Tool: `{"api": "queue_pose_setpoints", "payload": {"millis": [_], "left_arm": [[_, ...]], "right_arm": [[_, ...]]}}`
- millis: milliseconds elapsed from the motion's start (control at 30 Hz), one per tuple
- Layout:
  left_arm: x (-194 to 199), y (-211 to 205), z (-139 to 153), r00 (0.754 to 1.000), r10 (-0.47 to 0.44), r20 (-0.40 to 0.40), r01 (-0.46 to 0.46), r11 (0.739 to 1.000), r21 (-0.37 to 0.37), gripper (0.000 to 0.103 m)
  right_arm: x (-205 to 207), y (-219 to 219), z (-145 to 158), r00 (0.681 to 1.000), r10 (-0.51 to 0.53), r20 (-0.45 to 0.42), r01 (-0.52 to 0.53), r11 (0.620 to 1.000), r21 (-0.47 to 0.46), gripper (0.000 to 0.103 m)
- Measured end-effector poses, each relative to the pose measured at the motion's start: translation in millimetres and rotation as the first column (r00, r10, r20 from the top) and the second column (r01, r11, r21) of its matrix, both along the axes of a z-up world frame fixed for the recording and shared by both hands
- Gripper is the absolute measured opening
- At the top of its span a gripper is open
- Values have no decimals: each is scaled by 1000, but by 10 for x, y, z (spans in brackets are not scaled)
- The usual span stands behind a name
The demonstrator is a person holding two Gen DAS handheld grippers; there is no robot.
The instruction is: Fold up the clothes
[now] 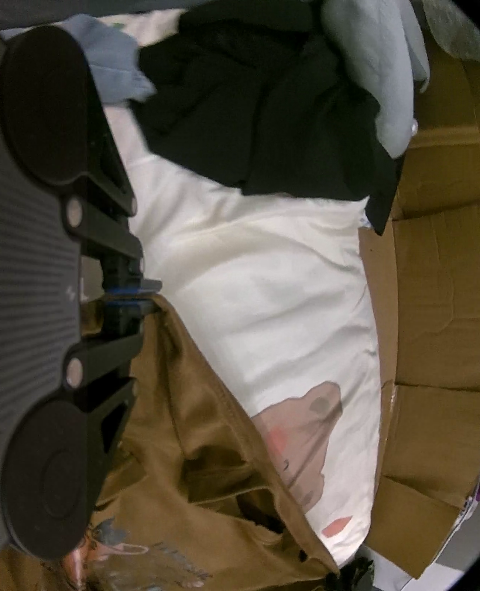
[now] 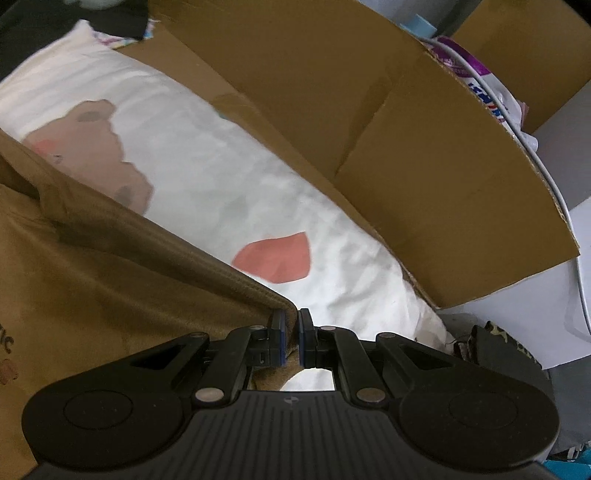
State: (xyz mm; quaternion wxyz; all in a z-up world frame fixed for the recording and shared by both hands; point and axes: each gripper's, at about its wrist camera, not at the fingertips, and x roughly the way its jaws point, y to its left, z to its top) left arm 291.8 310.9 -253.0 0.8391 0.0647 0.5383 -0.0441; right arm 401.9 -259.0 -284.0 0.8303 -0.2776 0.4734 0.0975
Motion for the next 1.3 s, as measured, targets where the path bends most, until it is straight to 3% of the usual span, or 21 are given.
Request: {"api": "queue_pose_setpoints", "payload": {"millis": [200, 267, 333, 367, 467, 500, 633, 667, 700, 733, 767, 800, 933, 1300], "left_arm": [[314, -35, -268, 999, -29, -44, 29, 1000, 0, 7], [350, -43, -357, 997, -26, -78, 28, 999, 20, 16], [334, -51, -385, 995, -10, -100, 16, 998, 59, 33], [300, -50, -363, 995, -3, -96, 10, 997, 73, 34], [202, 19, -317, 991, 15, -132, -9, 999, 44, 34], [170, 39, -314, 990, 18, -141, -13, 999, 39, 34], [94, 150, -361, 986, 43, -160, -41, 999, 19, 35], [98, 177, -368, 986, 56, -159, -56, 998, 3, 33], [104, 203, -374, 985, 67, -159, -70, 997, -13, 22], [116, 221, -376, 985, 66, -161, -71, 997, -28, 7], [127, 236, -377, 985, 65, -162, -72, 997, -40, 7], [133, 233, -370, 986, 62, -158, -66, 997, -26, 6], [204, 274, -287, 989, 51, -140, -52, 999, -1, 5], [375, 458, -90, 992, 109, -61, -109, 994, 7, 5]], "right_arm": [[287, -8, -294, 999, -53, -3, 53, 998, -35, 4], [334, -12, -408, 998, -66, -21, 66, 998, -25, 4], [343, -11, -503, 997, -69, -39, 69, 998, -3, 5], [333, -17, -529, 997, -61, -57, 63, 997, 32, 5], [280, -32, -564, 996, -27, -88, 38, 992, 122, 13], [257, -33, -559, 997, -20, -79, 30, 992, 120, 27], [216, -85, -581, 998, -13, -68, 21, 992, 123, 38], [224, -104, -588, 997, -15, -71, 24, 991, 132, 40], [230, -121, -593, 997, -18, -75, 28, 990, 141, 40], [235, -135, -594, 997, -20, -80, 32, 988, 149, 40], [237, -141, -597, 996, -15, -89, 28, 988, 153, 32], [242, -125, -602, 994, 5, -105, 10, 990, 139, 3], [329, -40, -587, 989, 38, -140, -30, 998, 56, 2], [484, 3, -416, 1000, 4, -26, -5, 1000, -7, 2]]}}
